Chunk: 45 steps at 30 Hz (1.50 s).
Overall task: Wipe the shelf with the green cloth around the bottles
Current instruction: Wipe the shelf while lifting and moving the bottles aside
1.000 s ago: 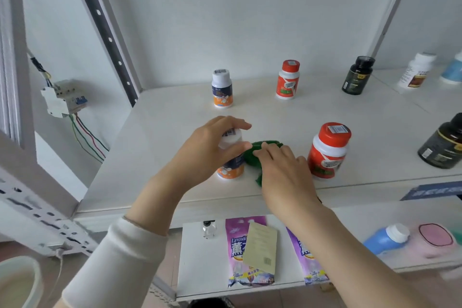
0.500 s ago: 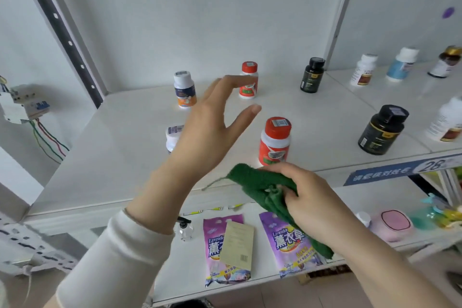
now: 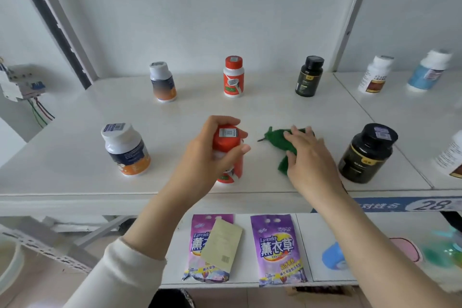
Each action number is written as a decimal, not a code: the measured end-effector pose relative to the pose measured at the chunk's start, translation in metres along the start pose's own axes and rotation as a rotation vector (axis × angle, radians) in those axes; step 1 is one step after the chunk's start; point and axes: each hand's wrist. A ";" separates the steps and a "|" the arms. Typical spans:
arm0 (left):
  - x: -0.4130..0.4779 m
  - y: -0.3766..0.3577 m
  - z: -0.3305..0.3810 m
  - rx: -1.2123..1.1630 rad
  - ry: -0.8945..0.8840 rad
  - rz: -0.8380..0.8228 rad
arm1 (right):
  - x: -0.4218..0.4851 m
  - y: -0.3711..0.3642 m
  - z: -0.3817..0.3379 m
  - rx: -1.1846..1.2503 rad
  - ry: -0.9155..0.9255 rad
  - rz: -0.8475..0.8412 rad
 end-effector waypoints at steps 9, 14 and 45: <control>0.011 0.008 -0.004 -0.016 -0.016 0.036 | -0.030 -0.016 -0.019 0.077 0.349 -0.197; 0.020 0.014 -0.007 -0.075 -0.022 0.035 | 0.038 -0.007 -0.012 0.041 0.125 -0.138; 0.017 0.037 -0.013 -0.070 -0.120 0.140 | -0.009 -0.036 -0.049 0.063 0.407 -0.173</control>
Point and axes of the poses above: each hand's wrist, its own x-axis towards the middle knuckle, its own y-axis out of the back of the hand, z = x × y, and after that the axes turned 13 degrees about -z, right-handed
